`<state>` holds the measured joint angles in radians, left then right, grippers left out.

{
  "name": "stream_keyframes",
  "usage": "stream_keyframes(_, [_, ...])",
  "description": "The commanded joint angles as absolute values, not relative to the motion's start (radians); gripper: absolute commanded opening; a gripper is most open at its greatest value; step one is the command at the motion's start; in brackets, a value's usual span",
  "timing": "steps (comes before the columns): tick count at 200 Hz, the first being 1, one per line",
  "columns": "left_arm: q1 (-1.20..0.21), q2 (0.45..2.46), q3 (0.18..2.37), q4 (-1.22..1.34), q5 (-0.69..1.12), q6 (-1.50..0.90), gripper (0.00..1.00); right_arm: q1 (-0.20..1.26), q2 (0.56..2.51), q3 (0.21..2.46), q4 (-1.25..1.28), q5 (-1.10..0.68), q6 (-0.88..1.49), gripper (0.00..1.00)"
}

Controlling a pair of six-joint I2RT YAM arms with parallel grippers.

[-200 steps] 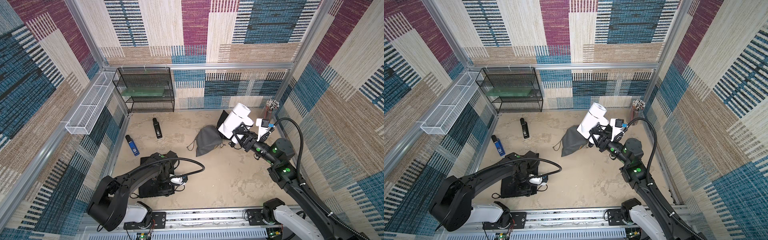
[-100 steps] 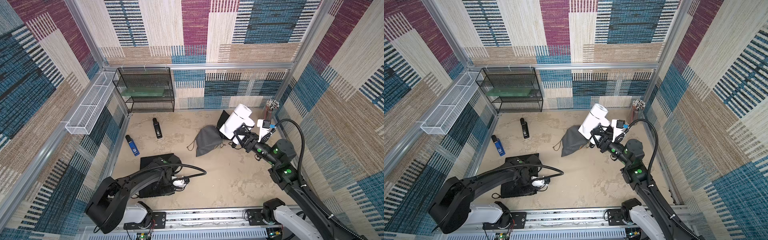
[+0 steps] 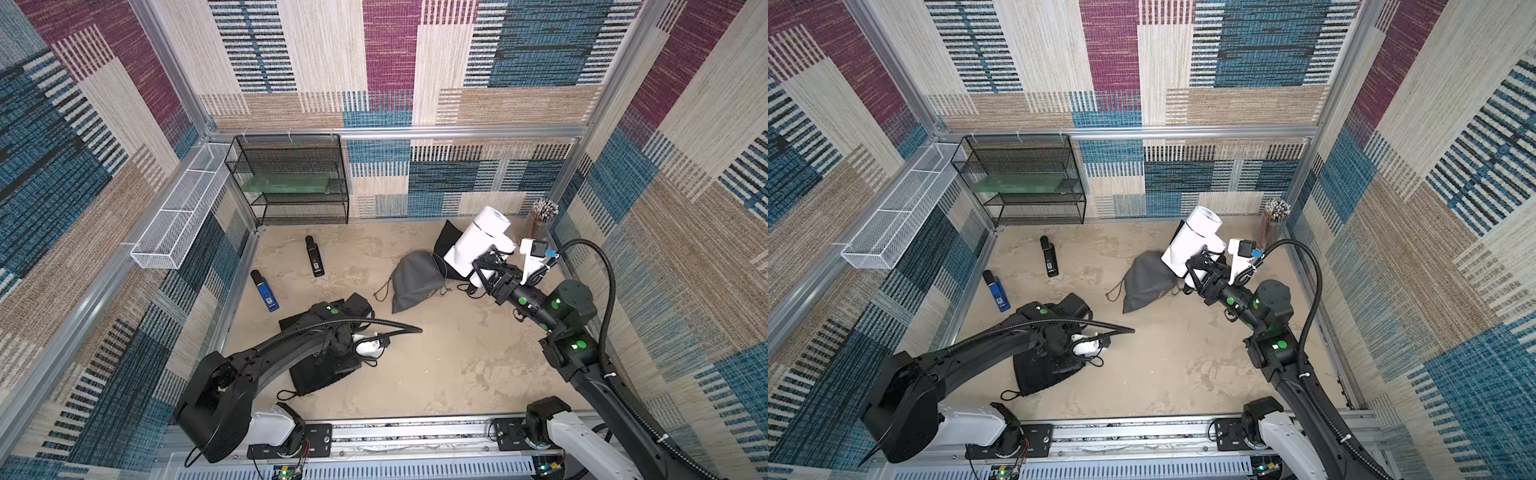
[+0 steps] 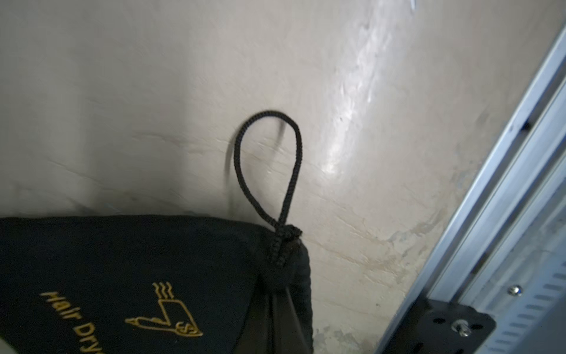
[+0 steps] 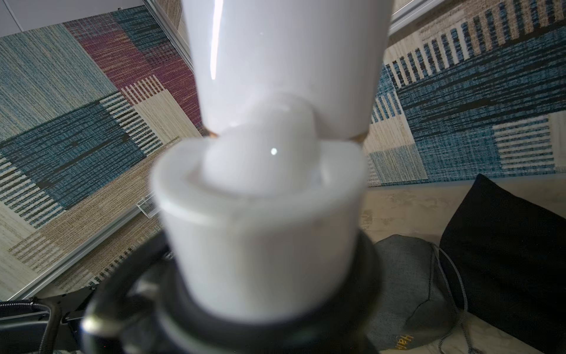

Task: Pack away hair dryers
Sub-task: Adjust the drawstring bag at the center of the board.

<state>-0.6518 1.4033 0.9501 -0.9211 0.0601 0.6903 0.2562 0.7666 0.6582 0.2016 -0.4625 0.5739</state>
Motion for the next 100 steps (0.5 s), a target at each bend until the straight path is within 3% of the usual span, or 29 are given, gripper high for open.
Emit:
stream_keyframes(1, [-0.658, 1.493, 1.101, -0.908, 0.088, 0.630, 0.00, 0.247, 0.760, 0.664, 0.240, -0.463, 0.552, 0.00])
stream_keyframes(51, [-0.676, 1.795, 1.360, -0.919, 0.036, 0.585, 0.00, 0.233, 0.757, 0.675, 0.204, -0.463, 0.533, 0.00])
stream_keyframes(83, [-0.678, 1.793, 1.359, -0.931, 0.024, 0.503, 0.43, 0.230, 0.741, 0.684, 0.157, -0.457, 0.508, 0.00])
stream_keyframes(100, [-0.678, 1.764, 1.338, -0.956, 0.043, 0.444, 0.56, 0.228, 0.733, 0.684, 0.145, -0.456, 0.502, 0.00])
